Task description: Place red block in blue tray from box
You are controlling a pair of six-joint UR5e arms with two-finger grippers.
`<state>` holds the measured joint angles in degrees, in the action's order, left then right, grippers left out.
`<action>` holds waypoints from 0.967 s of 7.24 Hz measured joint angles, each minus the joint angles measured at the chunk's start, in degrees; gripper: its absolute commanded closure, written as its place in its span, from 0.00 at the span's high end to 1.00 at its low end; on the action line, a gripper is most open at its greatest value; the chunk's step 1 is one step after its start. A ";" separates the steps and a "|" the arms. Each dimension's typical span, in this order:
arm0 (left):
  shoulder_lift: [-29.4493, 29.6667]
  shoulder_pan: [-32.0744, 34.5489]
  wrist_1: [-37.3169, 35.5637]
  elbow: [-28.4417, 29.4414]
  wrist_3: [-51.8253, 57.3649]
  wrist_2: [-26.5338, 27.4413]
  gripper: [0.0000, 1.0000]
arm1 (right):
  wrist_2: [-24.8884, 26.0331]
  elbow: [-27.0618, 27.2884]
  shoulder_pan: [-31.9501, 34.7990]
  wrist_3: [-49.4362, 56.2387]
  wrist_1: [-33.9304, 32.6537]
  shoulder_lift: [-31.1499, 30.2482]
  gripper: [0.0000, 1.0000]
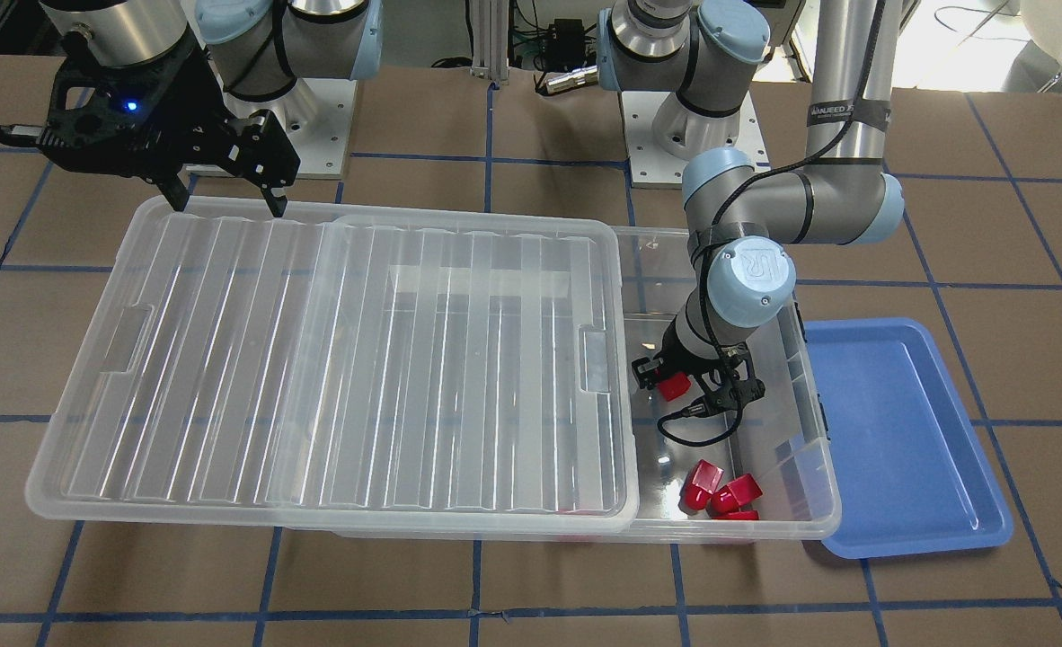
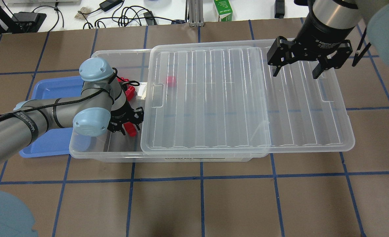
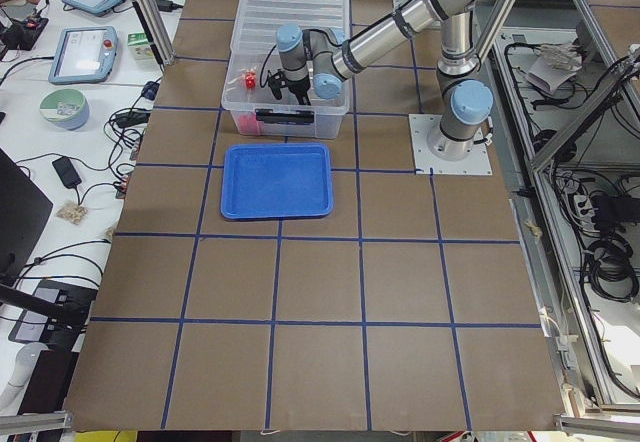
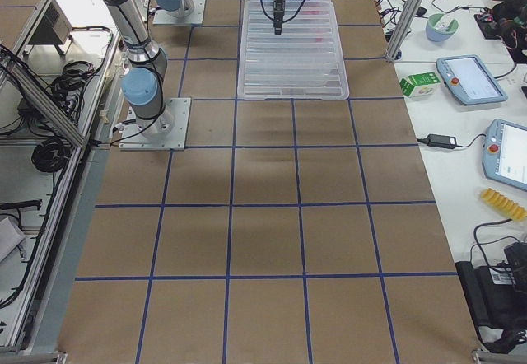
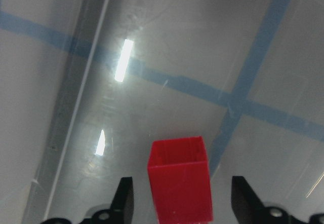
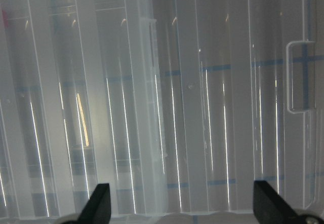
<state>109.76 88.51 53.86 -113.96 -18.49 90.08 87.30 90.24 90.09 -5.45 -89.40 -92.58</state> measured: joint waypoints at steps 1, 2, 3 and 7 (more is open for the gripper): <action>-0.26 0.00 -0.06 0.26 0.04 0.09 0.05 | -0.02 0.01 0.00 0.00 0.01 0.02 1.00; -0.88 -0.07 0.02 0.93 0.56 0.22 0.05 | -0.02 -0.03 0.00 0.01 0.03 0.03 1.00; -1.33 -0.39 0.22 1.89 2.09 0.19 0.05 | -0.01 -0.09 0.00 0.00 0.09 0.03 1.00; -5.82 -1.43 11.23 11.34 5.30 -1.27 0.05 | 1.22 -0.45 -1.18 1.26 -0.29 0.23 1.00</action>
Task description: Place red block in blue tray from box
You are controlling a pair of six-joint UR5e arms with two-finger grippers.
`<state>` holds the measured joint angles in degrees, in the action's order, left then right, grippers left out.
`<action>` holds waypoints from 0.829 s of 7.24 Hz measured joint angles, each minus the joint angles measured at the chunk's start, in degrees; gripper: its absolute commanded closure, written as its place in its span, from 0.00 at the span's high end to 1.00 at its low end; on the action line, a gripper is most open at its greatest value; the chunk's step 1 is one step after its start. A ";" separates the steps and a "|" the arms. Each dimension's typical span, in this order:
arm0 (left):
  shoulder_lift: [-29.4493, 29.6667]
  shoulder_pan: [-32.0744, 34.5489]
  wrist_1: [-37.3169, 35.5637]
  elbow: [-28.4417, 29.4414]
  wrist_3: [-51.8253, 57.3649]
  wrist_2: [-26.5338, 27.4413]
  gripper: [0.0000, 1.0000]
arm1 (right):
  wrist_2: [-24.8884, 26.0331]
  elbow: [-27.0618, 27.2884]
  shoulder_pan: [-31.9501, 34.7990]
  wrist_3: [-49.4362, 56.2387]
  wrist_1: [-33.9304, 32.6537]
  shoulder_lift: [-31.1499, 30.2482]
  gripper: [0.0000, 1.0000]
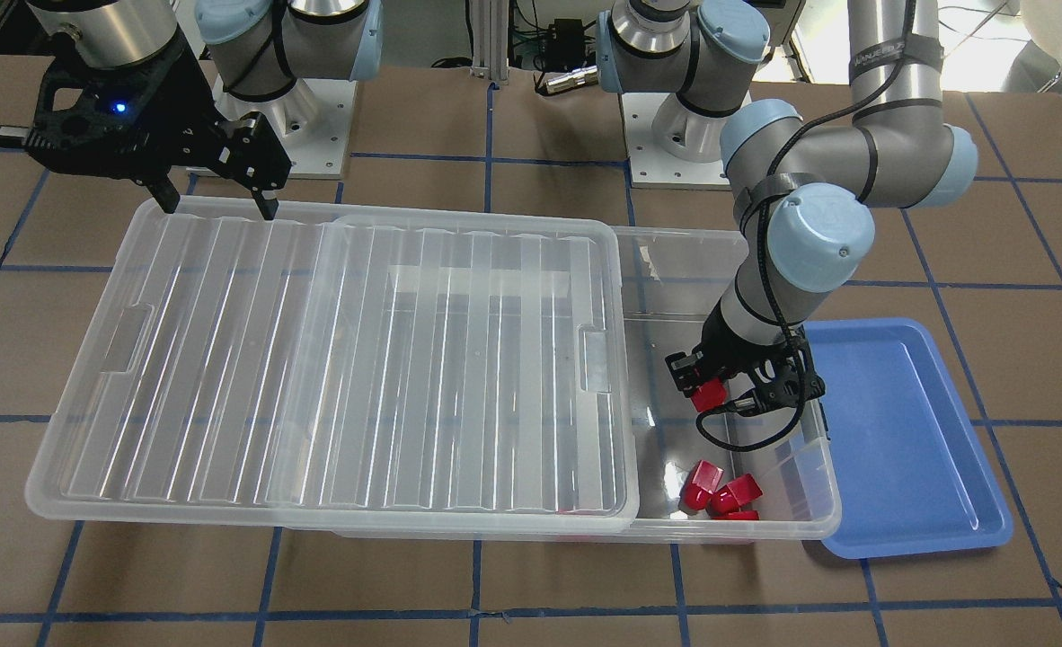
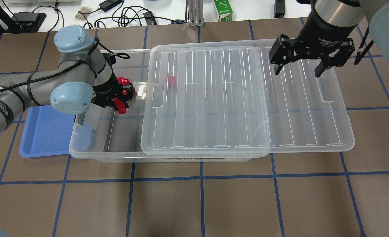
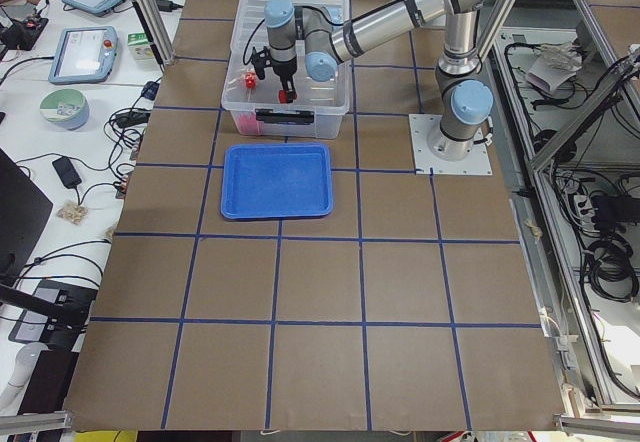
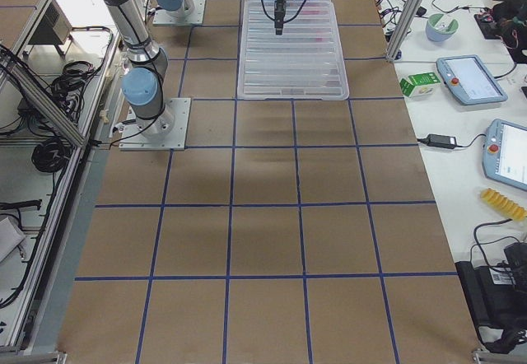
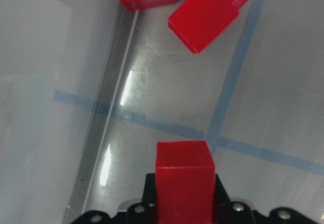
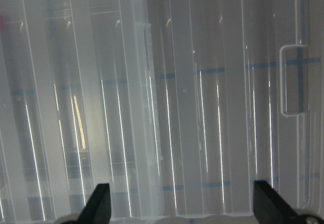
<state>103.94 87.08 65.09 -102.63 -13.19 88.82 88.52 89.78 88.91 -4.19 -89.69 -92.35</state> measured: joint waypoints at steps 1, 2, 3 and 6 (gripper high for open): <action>-2.02 -0.12 7.54 4.73 1.32 -0.62 0.05 | 1.94 -0.19 -2.02 3.13 -0.22 0.11 1.00; -3.70 -0.69 14.52 9.53 4.45 -0.46 0.05 | 3.14 -0.14 -5.57 7.94 -0.32 0.22 1.00; -4.54 -2.15 18.74 12.98 8.56 0.34 0.05 | 3.53 0.07 -10.03 13.64 -0.44 0.53 0.99; -3.53 -13.15 20.97 14.96 24.57 0.66 0.03 | 6.22 1.04 -19.62 23.12 -1.52 5.01 0.97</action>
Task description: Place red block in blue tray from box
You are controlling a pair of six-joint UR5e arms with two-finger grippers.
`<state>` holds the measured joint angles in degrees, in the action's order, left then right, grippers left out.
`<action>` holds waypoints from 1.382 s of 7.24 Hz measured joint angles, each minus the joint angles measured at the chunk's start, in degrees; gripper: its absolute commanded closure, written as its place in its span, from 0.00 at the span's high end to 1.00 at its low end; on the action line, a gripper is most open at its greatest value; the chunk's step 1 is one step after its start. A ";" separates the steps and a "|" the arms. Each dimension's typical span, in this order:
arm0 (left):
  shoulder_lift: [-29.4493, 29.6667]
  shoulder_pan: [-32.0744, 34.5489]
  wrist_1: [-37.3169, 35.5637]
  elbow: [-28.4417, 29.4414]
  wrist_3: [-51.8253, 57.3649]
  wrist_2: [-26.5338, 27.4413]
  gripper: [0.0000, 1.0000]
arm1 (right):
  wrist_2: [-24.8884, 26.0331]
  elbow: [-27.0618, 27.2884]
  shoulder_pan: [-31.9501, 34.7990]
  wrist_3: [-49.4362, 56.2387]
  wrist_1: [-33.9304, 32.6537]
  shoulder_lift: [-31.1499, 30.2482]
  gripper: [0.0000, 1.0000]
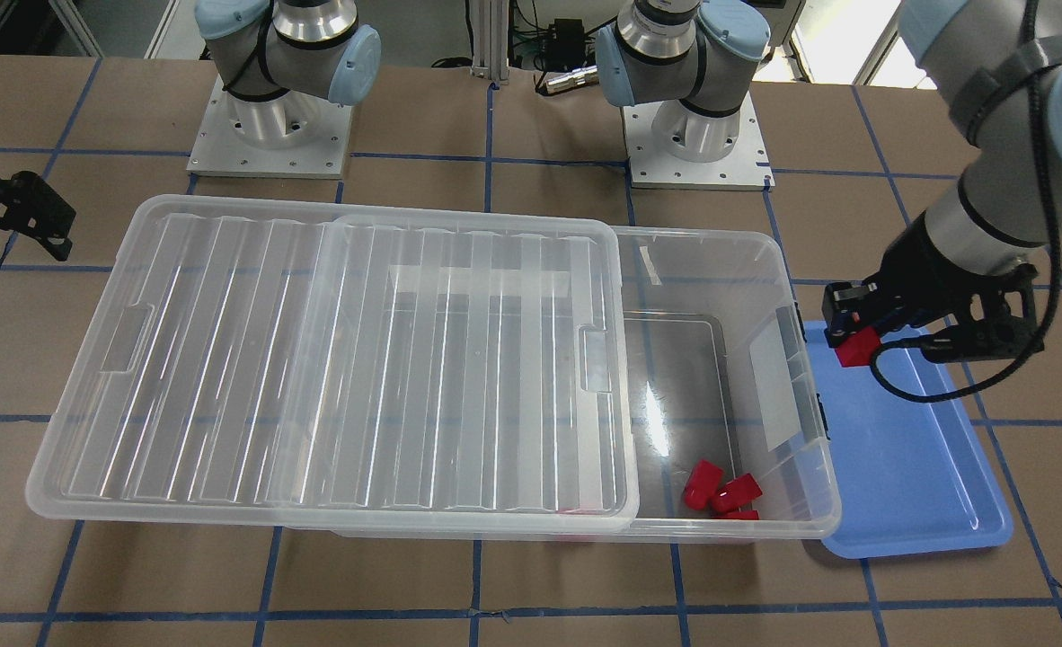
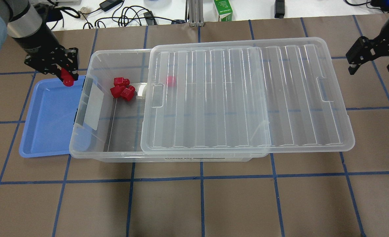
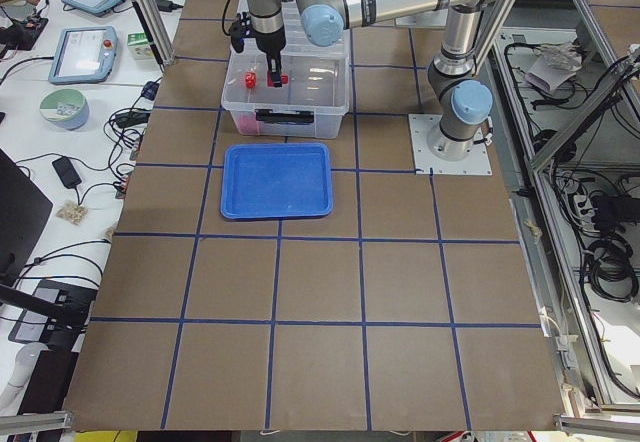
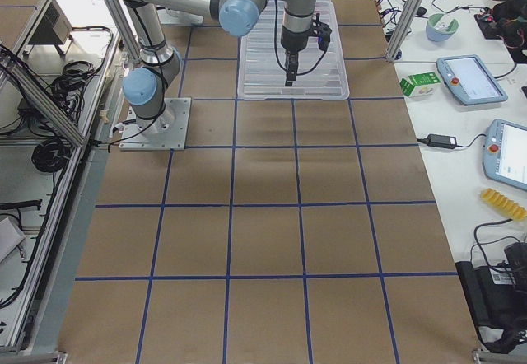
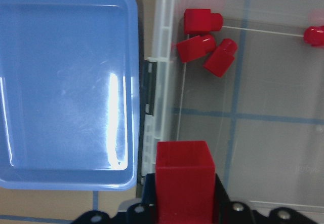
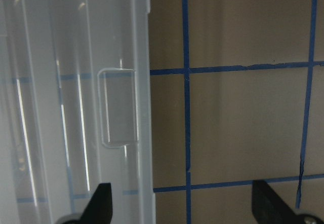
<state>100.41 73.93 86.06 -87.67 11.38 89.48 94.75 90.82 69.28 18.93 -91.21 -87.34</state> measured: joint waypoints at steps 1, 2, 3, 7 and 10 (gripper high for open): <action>1.02 -4.18 -0.51 -1.03 5.21 -0.88 0.02 | 0.79 1.20 -1.33 2.95 -2.34 1.48 1.00; 2.48 -8.06 -2.81 -3.04 10.04 -1.33 0.02 | 1.56 3.37 -2.59 5.28 -4.95 2.65 1.00; 4.56 -11.31 -8.14 -6.29 12.77 -1.52 0.02 | 2.03 6.20 -3.82 6.66 -7.09 3.29 1.00; 13.62 -15.43 -29.33 -18.37 14.75 -1.19 0.83 | 0.85 11.52 -4.64 6.39 -9.05 2.92 1.00; 14.10 -15.90 -30.22 -17.79 14.97 -1.03 1.00 | -2.26 12.29 -0.57 1.66 -9.31 2.89 1.00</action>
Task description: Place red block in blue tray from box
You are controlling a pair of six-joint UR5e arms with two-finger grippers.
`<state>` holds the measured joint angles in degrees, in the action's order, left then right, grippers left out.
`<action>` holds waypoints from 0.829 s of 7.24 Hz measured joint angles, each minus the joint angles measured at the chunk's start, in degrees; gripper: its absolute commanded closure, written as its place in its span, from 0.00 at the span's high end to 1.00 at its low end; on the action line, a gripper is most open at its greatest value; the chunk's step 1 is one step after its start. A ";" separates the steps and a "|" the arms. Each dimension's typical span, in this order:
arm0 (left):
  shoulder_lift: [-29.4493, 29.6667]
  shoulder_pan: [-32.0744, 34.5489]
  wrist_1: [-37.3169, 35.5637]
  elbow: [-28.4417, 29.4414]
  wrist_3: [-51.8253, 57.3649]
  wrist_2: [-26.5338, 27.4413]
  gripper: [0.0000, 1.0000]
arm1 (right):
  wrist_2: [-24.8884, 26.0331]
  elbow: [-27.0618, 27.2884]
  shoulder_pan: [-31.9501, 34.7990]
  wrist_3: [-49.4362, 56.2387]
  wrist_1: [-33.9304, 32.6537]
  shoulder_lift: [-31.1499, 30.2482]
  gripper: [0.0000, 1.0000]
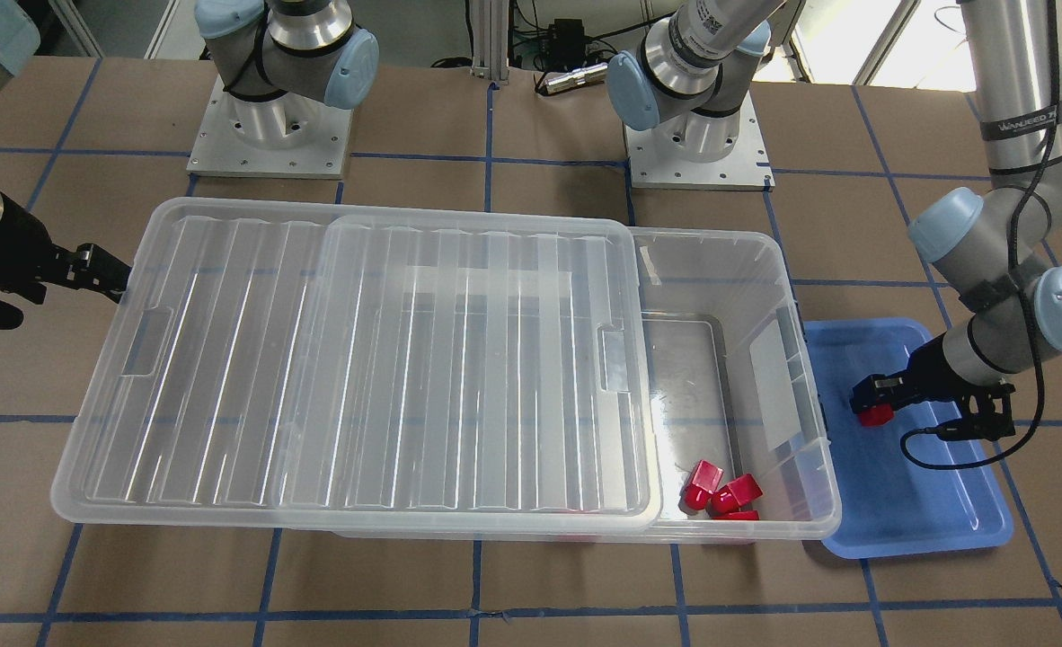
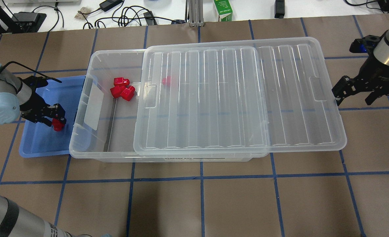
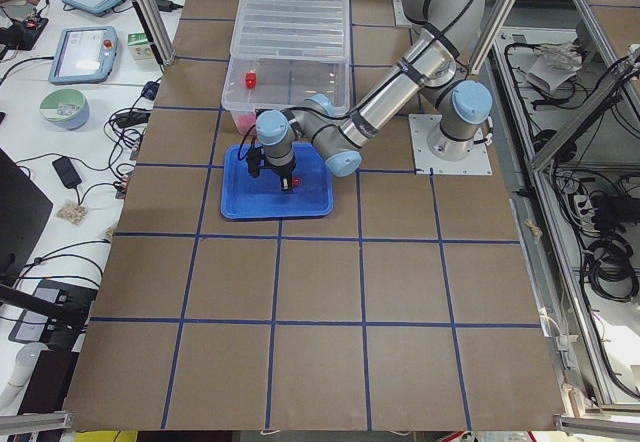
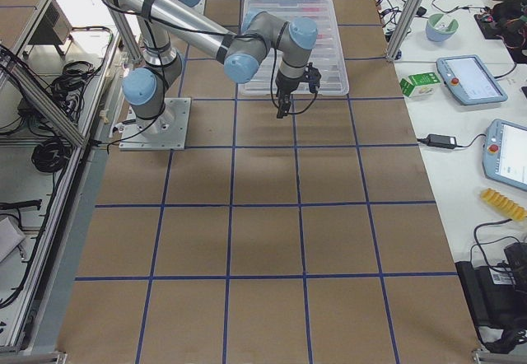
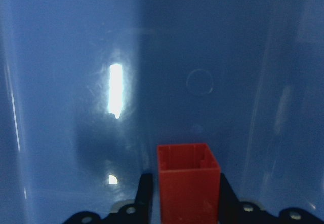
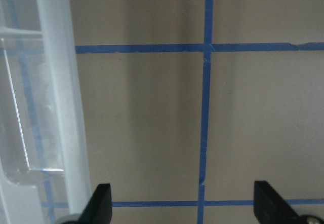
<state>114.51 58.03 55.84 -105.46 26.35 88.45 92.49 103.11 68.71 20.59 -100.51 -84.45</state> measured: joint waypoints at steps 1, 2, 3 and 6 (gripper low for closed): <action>-1.54 0.66 3.00 1.58 -0.10 -0.06 1.00 | -0.19 0.00 2.53 -3.13 -0.07 -0.03 1.00; -3.94 1.57 8.30 3.91 -0.26 -0.22 1.00 | -0.28 -0.10 5.39 -6.76 -0.25 -0.05 1.00; -6.79 3.02 14.07 7.41 -0.43 -0.25 1.00 | -0.32 -0.24 8.39 -10.57 -0.54 -0.02 1.00; -13.96 11.22 28.57 18.22 -1.74 0.29 1.00 | -0.32 -0.47 16.71 -20.16 -1.76 0.15 1.00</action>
<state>100.55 69.25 84.41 -87.24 24.61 88.74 92.17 102.64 85.42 0.43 -102.27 -84.30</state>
